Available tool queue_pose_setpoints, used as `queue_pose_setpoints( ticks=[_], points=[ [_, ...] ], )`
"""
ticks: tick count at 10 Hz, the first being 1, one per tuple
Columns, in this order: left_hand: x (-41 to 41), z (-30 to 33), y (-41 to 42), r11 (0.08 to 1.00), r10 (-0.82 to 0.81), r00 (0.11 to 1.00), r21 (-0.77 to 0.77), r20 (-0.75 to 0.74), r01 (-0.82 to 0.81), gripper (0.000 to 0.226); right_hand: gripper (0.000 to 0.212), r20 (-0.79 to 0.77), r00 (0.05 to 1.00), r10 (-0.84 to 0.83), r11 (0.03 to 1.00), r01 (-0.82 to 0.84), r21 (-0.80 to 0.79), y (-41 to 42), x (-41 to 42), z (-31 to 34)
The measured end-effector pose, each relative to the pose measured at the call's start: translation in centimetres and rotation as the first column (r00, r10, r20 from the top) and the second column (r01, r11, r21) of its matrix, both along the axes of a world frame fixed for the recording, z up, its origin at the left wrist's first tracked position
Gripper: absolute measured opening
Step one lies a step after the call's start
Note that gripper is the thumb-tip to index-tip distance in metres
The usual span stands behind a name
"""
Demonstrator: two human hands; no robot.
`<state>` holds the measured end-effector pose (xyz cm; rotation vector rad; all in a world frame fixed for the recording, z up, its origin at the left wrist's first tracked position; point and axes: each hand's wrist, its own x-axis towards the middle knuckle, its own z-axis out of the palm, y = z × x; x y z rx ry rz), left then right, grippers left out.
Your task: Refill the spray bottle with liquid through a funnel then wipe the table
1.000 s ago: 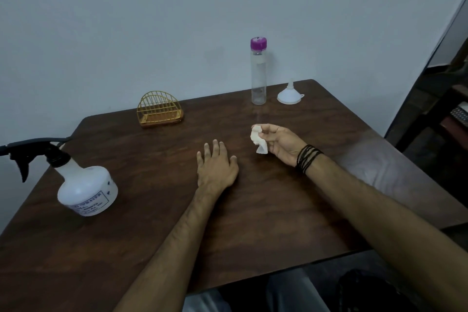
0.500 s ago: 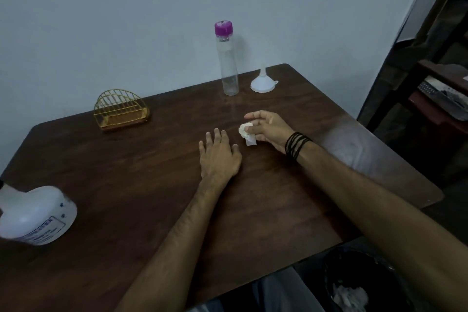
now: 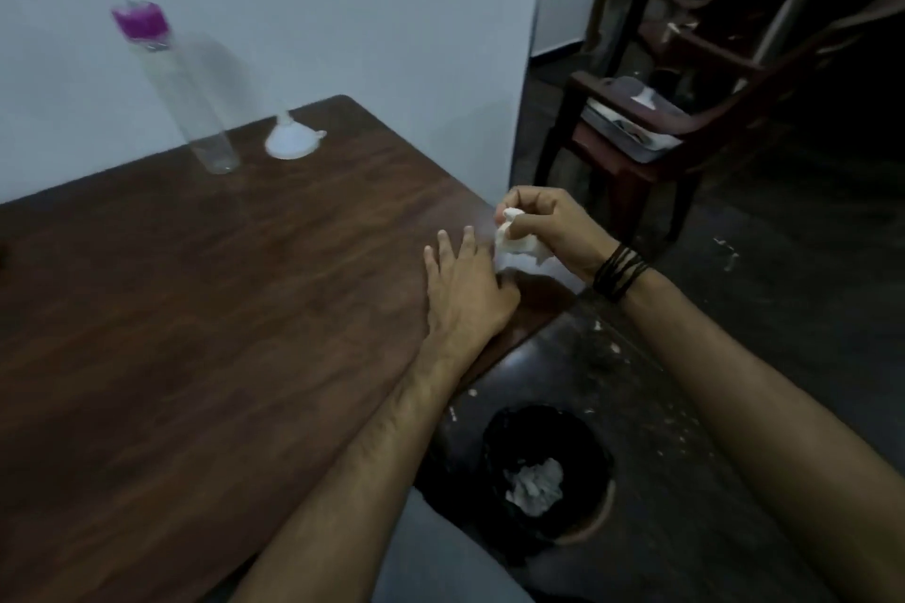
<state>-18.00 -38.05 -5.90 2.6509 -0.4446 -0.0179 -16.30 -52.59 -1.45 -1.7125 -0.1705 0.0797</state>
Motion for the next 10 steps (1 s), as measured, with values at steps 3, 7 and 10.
queue_pose_setpoints(
  ticks=[3,7,10],
  points=[
    [-11.4,-10.2,-12.0,0.940,-0.302,0.927,-0.091,0.222,0.328,0.023,0.018,-0.376,0.764,-0.524,0.835,0.547,-0.052,-12.9,-6.8,-14.2],
    [-10.3,-24.9,-9.8,0.961,-0.099,0.794,0.148,-0.599,0.232,0.046,0.020,-0.671,0.598,-0.438,0.841,0.010,-0.541,-11.8,-12.1,-34.0],
    [-9.5,-26.5,-10.3,0.955,-0.071,0.771,0.180,-0.633,0.236,0.052,0.020,-0.668,0.625,-0.403,0.824,-0.070,-0.562,-10.7,-11.3,-35.4]
  ],
)
